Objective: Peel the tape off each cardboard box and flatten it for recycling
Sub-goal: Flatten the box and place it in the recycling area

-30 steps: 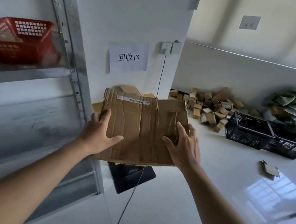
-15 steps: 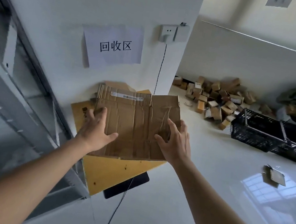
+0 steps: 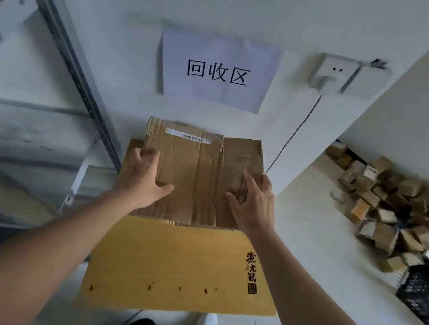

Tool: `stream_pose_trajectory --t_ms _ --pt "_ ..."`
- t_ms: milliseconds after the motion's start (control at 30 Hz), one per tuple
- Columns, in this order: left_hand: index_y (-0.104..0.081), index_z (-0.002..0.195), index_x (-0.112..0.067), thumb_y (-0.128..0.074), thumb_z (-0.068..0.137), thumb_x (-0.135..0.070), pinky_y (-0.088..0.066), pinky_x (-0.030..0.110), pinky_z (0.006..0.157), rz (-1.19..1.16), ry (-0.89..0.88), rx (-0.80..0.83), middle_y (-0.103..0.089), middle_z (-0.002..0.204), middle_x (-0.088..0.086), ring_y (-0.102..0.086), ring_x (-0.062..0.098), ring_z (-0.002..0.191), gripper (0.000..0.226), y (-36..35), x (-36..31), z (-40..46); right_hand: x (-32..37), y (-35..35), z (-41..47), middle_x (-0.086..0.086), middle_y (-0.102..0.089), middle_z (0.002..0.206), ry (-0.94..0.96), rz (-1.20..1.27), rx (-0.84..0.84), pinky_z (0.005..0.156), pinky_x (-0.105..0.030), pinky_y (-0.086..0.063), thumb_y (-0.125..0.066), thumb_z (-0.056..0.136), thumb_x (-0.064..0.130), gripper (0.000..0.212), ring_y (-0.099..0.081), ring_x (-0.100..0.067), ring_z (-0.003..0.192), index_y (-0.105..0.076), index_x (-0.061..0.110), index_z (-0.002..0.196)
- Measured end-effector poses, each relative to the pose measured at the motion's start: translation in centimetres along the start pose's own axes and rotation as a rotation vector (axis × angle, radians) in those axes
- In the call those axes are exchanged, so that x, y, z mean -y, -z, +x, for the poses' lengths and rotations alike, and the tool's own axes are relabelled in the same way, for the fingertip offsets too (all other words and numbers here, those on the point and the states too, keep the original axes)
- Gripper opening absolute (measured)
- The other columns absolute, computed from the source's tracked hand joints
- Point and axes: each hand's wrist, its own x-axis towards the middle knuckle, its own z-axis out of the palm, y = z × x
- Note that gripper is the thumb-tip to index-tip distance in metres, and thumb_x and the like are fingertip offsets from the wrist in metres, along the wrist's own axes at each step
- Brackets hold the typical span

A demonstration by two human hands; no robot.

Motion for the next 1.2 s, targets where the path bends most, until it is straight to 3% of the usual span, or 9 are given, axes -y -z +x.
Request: stream_pose_trajectory --t_ms 233,400,533,700,833,900,967,1067,1200 --pt "-0.031 0.156 -0.017 -0.078 0.085 -0.053 -0.040 0.051 0.117 -0.066 0.118 -0.031 -0.023 0.156 0.011 -0.037 0.038 0.144 0.092 -2.2 0.2 5.5 -0.7 -2.5 8.4 -0.010 -0.017 0.169 0.058 0.010 0.121 0.116 -0.044 -0.040 -0.068 0.095 0.050 0.070 -0.038 -0.037 0.144 -0.038 0.034 0.156" --pt "-0.034 0.153 -0.018 -0.075 0.087 -0.054 -0.042 0.051 0.113 0.006 0.130 0.003 -0.028 0.155 0.016 -0.040 0.039 0.138 0.085 -5.4 1.6 10.9 -1.7 -6.9 13.5 -0.014 -0.018 0.168 -0.024 0.030 0.196 0.116 -0.048 -0.040 -0.065 0.097 0.046 0.065 -0.041 -0.041 0.142 -0.040 0.033 0.156" --pt "-0.024 0.161 -0.027 -0.065 0.092 -0.060 -0.044 0.047 0.110 0.059 0.170 0.062 -0.019 0.161 0.020 -0.041 0.039 0.141 0.086 -7.9 2.9 14.0 -2.7 -10.5 15.7 -0.012 -0.017 0.166 -0.077 0.055 0.285 0.115 -0.051 -0.041 -0.062 0.099 0.045 0.066 -0.041 -0.041 0.140 -0.035 0.035 0.157" --pt "-0.016 0.164 -0.030 -0.060 0.097 -0.058 -0.045 0.053 0.110 0.036 0.187 0.168 -0.004 0.165 0.018 -0.044 0.045 0.139 0.084 -10.3 4.4 17.2 -3.4 -13.2 17.8 -0.007 -0.009 0.169 -0.090 -0.029 0.339 0.115 -0.054 -0.039 -0.058 0.100 0.051 0.066 -0.033 -0.040 0.146 -0.028 0.041 0.158" --pt "-0.006 0.165 -0.032 -0.055 0.097 -0.060 -0.036 0.058 0.118 0.080 0.207 0.254 0.011 0.169 0.019 -0.020 0.050 0.152 0.088 -12.5 5.1 18.5 -2.9 -14.6 18.5 -0.012 -0.005 0.169 -0.085 -0.171 0.344 0.116 -0.053 -0.037 -0.059 0.098 0.054 0.067 -0.023 -0.040 0.152 -0.026 0.036 0.154" --pt "-0.009 0.165 -0.025 -0.055 0.097 -0.059 -0.016 0.058 0.123 0.205 0.129 0.218 0.015 0.169 0.020 0.000 0.049 0.156 0.089 -13.1 5.2 19.1 -2.5 -15.0 18.6 -0.015 -0.002 0.171 -0.016 -0.254 0.310 0.123 -0.051 -0.028 -0.059 0.100 0.051 0.071 -0.009 -0.040 0.158 -0.023 0.030 0.157" --pt "-0.017 0.164 -0.025 -0.058 0.098 -0.051 -0.008 0.055 0.124 0.329 -0.028 0.168 0.012 0.170 0.017 0.001 0.046 0.156 0.082 -13.5 4.9 19.6 -2.3 -15.1 18.9 -0.017 -0.001 0.172 0.087 -0.302 0.312 0.126 -0.051 -0.026 -0.060 0.102 0.042 0.076 -0.002 -0.038 0.159 -0.015 0.029 0.162" --pt "-0.013 0.161 -0.046 -0.057 0.102 -0.036 -0.013 0.054 0.121 0.273 -0.141 0.265 0.009 0.172 0.007 -0.003 0.043 0.157 0.074 -14.0 3.9 20.2 -1.8 -14.8 19.7 -0.018 0.002 0.172 0.144 -0.316 0.395 0.120 -0.056 -0.034 -0.059 0.105 0.035 0.074 0.001 -0.041 0.159 -0.012 0.048 0.160" --pt "-0.010 0.159 -0.053 -0.057 0.102 -0.043 -0.025 0.059 0.119 0.273 -0.110 0.322 0.011 0.172 0.005 0.000 0.043 0.157 0.074 -14.2 3.4 20.7 -0.8 -14.5 20.6 -0.018 0.008 0.172 0.094 -0.333 0.486 0.117 -0.059 -0.035 -0.062 0.099 0.052 0.074 0.005 -0.043 0.158 -0.016 0.055 0.157"
